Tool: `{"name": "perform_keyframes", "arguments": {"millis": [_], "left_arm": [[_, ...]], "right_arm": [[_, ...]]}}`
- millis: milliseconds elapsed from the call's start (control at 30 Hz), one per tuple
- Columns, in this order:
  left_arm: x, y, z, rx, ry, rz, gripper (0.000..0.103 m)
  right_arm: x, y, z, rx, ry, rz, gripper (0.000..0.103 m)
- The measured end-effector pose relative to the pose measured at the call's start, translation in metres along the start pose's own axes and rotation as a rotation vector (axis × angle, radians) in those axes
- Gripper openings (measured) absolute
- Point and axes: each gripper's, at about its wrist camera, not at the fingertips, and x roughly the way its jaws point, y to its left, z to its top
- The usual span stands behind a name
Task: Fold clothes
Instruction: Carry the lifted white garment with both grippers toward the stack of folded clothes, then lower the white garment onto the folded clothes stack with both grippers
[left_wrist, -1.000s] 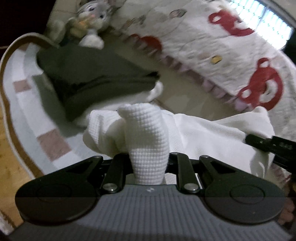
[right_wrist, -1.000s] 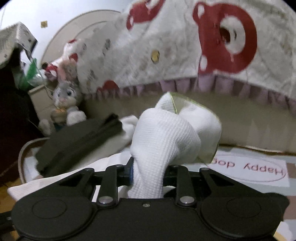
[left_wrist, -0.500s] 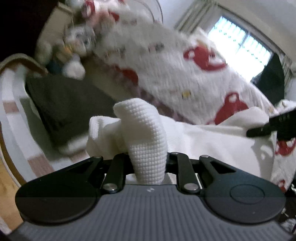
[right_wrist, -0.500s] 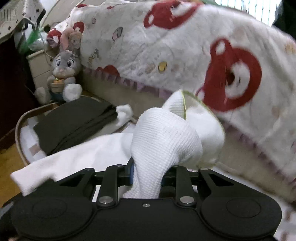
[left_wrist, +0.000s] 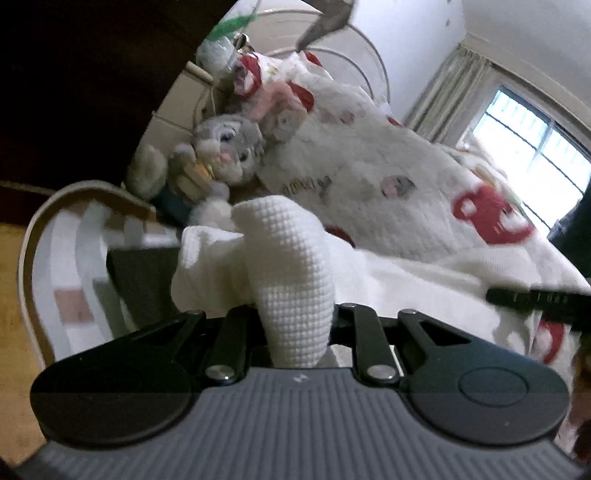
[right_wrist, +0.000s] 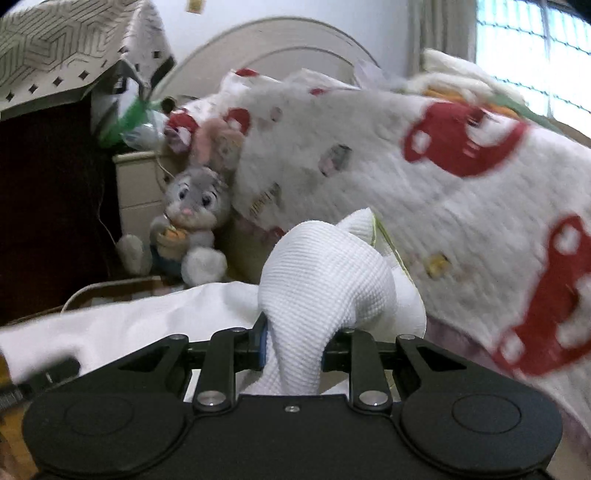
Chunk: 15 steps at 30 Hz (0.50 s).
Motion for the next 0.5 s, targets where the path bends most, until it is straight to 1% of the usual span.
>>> {"name": "perform_keyframes", "arguments": {"millis": [100, 133, 200, 233, 267, 300, 367, 400, 433, 500], "left_arm": [[0.035, 0.018, 0.036, -0.010, -0.029, 0.016, 0.016], [0.048, 0.019, 0.043, -0.009, -0.024, 0.021, 0.016], [0.077, 0.025, 0.049, 0.013, 0.026, 0.012, 0.018], [0.095, 0.042, 0.043, 0.004, 0.073, 0.005, 0.019], [0.114, 0.060, 0.035, -0.008, 0.123, -0.001, 0.019], [0.133, 0.078, 0.028, -0.020, 0.172, -0.008, 0.019], [0.160, 0.107, 0.006, -0.055, 0.252, 0.128, 0.020], [0.167, 0.115, 0.001, -0.082, 0.258, 0.139, 0.020], [0.173, 0.123, -0.004, -0.110, 0.258, 0.139, 0.019], [0.174, 0.122, -0.003, -0.119, 0.229, 0.124, 0.020]], "right_arm": [[0.059, -0.011, 0.006, 0.106, -0.064, 0.105, 0.026], [0.080, -0.014, 0.008, 0.147, -0.087, 0.143, 0.027], [0.121, -0.022, 0.012, 0.229, -0.132, 0.219, 0.028], [0.144, -0.022, 0.007, 0.278, -0.144, 0.233, 0.031], [0.174, -0.020, -0.005, 0.330, -0.114, 0.211, 0.036], [0.208, -0.019, -0.020, 0.379, -0.057, 0.176, 0.044], [0.261, -0.020, -0.057, 0.461, 0.060, 0.125, 0.044], [0.285, -0.022, -0.077, 0.499, 0.119, 0.101, 0.043], [0.297, -0.024, -0.092, 0.546, 0.129, 0.102, 0.043], [0.299, -0.031, -0.118, 0.653, 0.074, 0.140, 0.047]]}}
